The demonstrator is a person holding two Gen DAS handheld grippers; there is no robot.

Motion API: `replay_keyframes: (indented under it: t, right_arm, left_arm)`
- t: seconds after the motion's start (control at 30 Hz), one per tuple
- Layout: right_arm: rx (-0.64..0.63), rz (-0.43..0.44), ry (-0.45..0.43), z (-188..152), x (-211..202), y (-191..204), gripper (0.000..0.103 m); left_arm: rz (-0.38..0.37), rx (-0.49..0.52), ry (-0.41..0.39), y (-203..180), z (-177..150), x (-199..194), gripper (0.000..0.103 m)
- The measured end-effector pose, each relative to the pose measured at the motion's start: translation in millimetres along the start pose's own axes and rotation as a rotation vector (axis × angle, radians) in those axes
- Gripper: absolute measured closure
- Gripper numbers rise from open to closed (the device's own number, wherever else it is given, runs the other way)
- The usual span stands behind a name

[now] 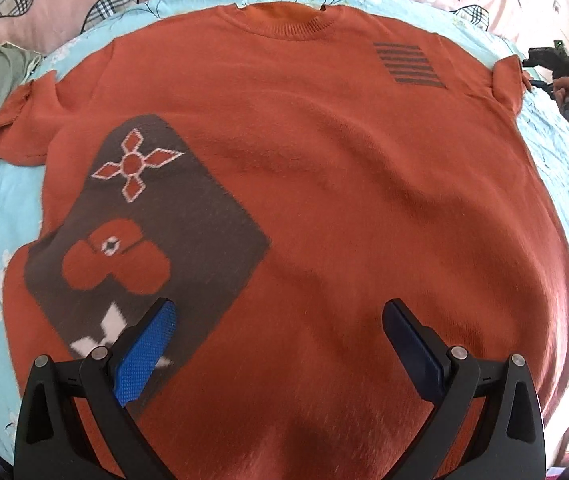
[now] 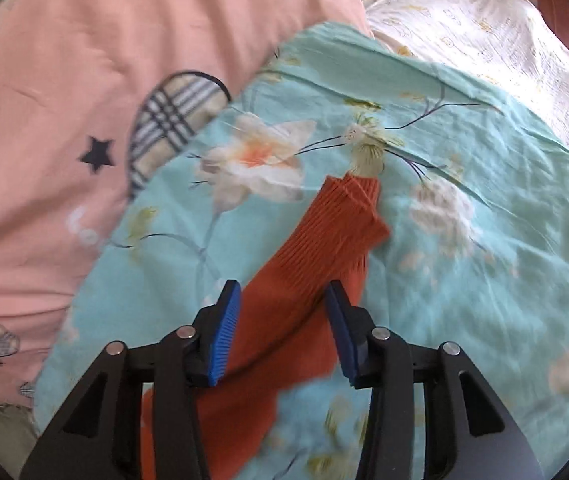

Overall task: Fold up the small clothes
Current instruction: 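Grasp a sleeve cuff with the right tool and fold it across the body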

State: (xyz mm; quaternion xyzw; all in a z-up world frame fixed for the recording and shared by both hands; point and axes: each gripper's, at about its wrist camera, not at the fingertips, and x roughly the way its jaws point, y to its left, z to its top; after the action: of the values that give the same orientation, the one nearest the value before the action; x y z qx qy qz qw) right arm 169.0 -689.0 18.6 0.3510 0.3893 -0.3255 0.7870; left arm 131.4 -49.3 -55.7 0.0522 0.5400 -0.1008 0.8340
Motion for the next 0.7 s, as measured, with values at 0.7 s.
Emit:
replay_keyframes:
  t: [0.7]
  right_arm:
    - [-0.430, 0.610, 0.224, -157, -54, 222, 0.095]
  left_arm:
    - [-0.090, -0.085, -0.045, 24, -3, -24, 0.000]
